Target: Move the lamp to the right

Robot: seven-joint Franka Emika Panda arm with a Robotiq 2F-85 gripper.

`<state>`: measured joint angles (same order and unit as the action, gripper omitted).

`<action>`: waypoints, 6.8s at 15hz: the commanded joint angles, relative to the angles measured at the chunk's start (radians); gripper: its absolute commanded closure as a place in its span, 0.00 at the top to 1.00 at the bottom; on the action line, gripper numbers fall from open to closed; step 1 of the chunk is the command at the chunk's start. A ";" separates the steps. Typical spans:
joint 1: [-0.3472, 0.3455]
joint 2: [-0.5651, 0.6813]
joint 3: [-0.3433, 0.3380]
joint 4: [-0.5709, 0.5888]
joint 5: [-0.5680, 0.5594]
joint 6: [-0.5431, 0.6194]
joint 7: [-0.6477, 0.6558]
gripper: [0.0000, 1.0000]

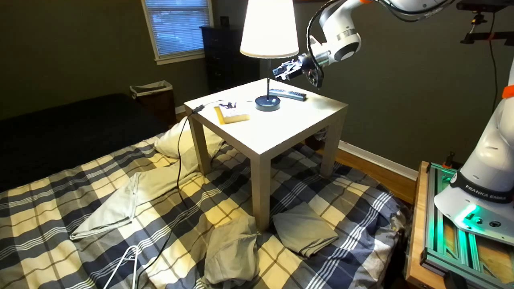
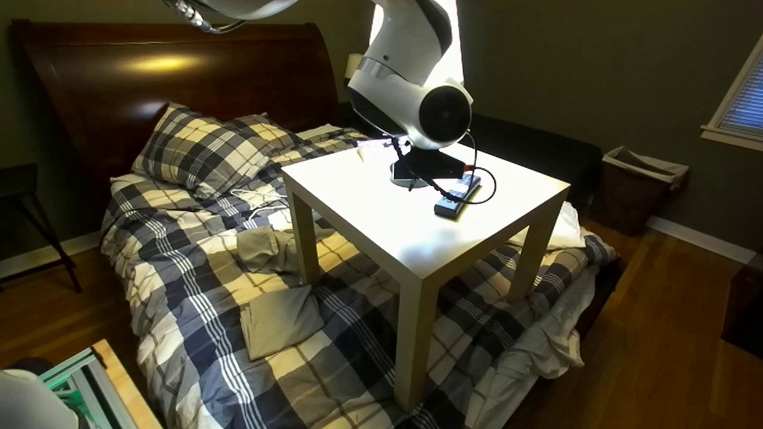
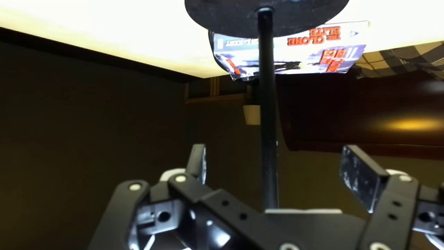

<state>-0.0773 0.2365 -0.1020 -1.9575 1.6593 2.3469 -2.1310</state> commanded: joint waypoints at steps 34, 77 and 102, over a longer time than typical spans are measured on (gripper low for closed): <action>-0.014 0.066 -0.015 0.186 -0.032 -0.091 -0.015 0.04; -0.216 0.646 -0.007 0.997 -0.184 -0.067 0.370 0.04; -0.228 0.640 0.014 0.950 -0.170 -0.102 0.303 0.69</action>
<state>-0.2881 0.8785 -0.1017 -1.0095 1.4717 2.2709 -1.8027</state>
